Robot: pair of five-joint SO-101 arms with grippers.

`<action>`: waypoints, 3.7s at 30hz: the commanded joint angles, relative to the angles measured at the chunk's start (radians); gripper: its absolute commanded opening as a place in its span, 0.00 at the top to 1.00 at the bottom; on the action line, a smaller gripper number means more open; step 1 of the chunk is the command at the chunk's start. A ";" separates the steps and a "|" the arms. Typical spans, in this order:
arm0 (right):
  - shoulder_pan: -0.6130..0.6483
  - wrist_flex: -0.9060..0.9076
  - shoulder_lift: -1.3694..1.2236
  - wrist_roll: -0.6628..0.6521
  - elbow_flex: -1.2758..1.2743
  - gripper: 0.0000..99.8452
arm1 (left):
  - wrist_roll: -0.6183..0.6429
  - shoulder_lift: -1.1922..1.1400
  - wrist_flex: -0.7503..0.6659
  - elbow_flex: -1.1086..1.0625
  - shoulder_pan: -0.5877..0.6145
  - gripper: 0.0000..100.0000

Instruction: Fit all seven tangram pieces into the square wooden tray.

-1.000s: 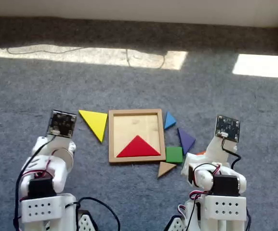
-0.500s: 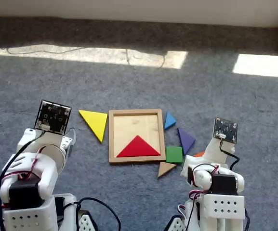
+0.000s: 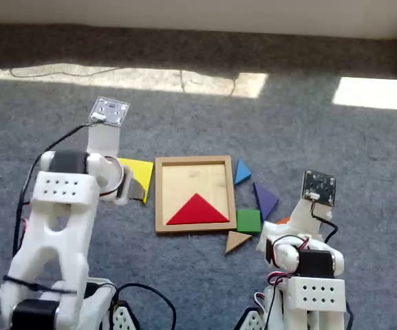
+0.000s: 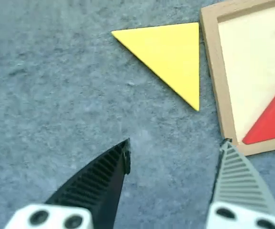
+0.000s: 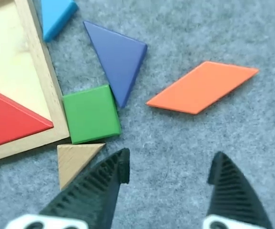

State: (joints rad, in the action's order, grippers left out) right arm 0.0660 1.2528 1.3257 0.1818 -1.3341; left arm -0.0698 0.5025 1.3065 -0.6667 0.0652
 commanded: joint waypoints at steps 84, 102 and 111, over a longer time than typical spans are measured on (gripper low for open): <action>-0.005 -0.073 0.010 0.002 -0.016 0.85 | 0.176 -1.139 0.146 0.955 0.073 0.80; -0.005 -0.073 0.010 0.000 -0.016 0.85 | 0.175 -1.023 0.209 0.966 0.027 0.81; -0.005 -0.073 0.010 0.000 -0.016 0.85 | 0.180 -1.021 0.230 0.977 0.059 0.72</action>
State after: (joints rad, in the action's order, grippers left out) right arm 0.0660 1.2006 1.3272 0.1818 -1.3571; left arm 0.1128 -0.5869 1.5290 0.2846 0.0882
